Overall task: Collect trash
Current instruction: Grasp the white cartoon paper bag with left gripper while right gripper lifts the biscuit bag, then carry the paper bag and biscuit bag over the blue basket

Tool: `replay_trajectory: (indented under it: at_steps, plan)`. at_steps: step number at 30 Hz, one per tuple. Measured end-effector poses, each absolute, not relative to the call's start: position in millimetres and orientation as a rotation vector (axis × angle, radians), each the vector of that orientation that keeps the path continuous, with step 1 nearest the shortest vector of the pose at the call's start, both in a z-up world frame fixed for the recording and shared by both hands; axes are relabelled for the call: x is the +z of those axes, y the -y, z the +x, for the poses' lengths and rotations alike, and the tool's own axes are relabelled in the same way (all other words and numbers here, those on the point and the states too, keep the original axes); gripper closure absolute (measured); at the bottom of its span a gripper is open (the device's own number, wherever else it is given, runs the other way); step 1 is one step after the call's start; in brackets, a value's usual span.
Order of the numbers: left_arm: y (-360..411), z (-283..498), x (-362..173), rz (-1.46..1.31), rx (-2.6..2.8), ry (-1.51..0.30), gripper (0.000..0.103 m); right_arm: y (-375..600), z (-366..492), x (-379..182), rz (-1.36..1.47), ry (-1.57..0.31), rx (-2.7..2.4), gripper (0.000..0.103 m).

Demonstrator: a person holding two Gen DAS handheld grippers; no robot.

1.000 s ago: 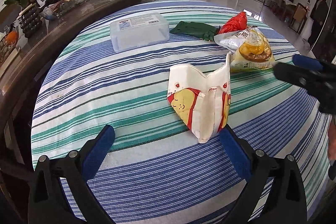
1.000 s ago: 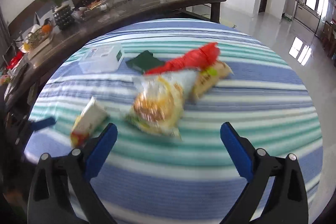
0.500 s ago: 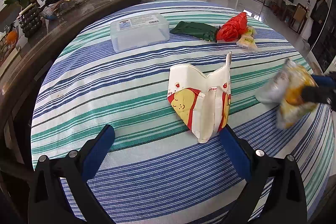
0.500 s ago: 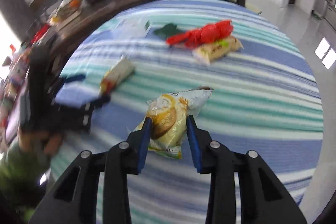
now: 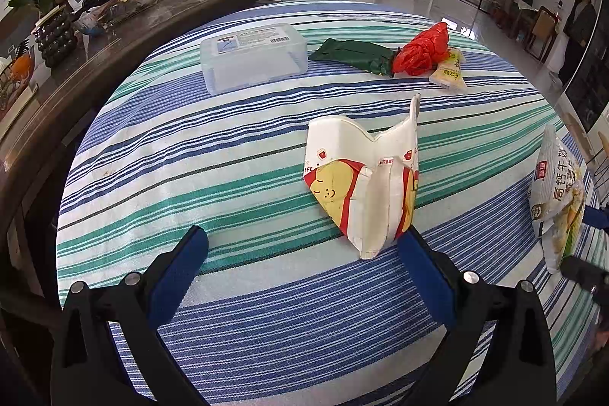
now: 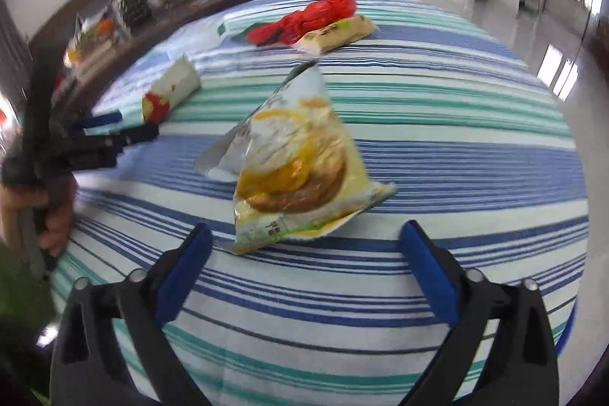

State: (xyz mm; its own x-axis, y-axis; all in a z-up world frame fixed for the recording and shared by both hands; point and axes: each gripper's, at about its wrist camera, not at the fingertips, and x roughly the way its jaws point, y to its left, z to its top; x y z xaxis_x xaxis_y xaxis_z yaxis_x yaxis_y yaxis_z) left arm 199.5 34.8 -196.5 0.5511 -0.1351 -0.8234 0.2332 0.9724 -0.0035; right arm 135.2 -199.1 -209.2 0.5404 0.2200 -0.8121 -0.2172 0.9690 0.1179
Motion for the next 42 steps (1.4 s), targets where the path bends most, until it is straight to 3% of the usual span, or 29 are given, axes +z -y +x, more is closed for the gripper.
replay_trajectory:
  at_steps: [2,12,19,21,23,29,30,31,32,34,35,42]
  plan:
    - [-35.3,200.1,-196.2,0.11,-0.218,-0.963,0.005,185.9,133.7,-211.5,-0.091,-0.942,0.238,0.005]
    - [-45.7,192.5,-190.3,0.04,-0.287,-0.949,0.005,196.6,128.0,-214.1,-0.038,-0.943,0.228,0.005]
    - [-7.0,172.2,-152.0,0.154,-0.467,-0.848,0.005,209.1,129.6,-185.1,-0.083,-0.869,0.26,0.005]
    - [7.0,179.6,-154.9,0.191,-0.489,-0.868,0.011,202.4,135.8,-175.7,-0.135,-0.87,0.301,0.005]
    - [14.7,189.6,-162.4,0.214,-0.479,-0.907,0.026,194.7,141.6,-170.8,-0.198,-0.873,0.342,0.005]
    - [15.7,210.1,-175.0,0.18,-0.464,-0.989,0.054,170.5,167.4,-181.4,-0.404,-0.922,0.401,0.005]
    - [16.3,210.4,-175.3,0.19,-0.454,-0.989,0.055,170.4,170.4,-182.9,-0.401,-0.934,0.403,0.005]
    - [17.9,210.2,-175.0,0.204,-0.447,-0.985,0.062,170.8,174.0,-184.7,-0.389,-0.956,0.405,0.009]
    - [18.5,210.8,-174.6,0.217,-0.437,-0.983,0.073,171.7,175.8,-185.7,-0.377,-0.974,0.4,0.03]
    - [16.7,213.6,-172.1,0.198,-0.452,-0.992,0.092,177.0,176.7,-184.1,-0.326,-0.997,0.374,0.053]
    - [14.2,214.1,-170.7,0.18,-0.455,-0.999,0.092,181.2,174.8,-181.4,-0.291,-0.998,0.358,0.059]
    - [1.0,194.2,-151.3,0.085,-0.514,-0.953,0.093,205.8,145.9,-158.4,-0.085,-0.965,0.342,0.063]
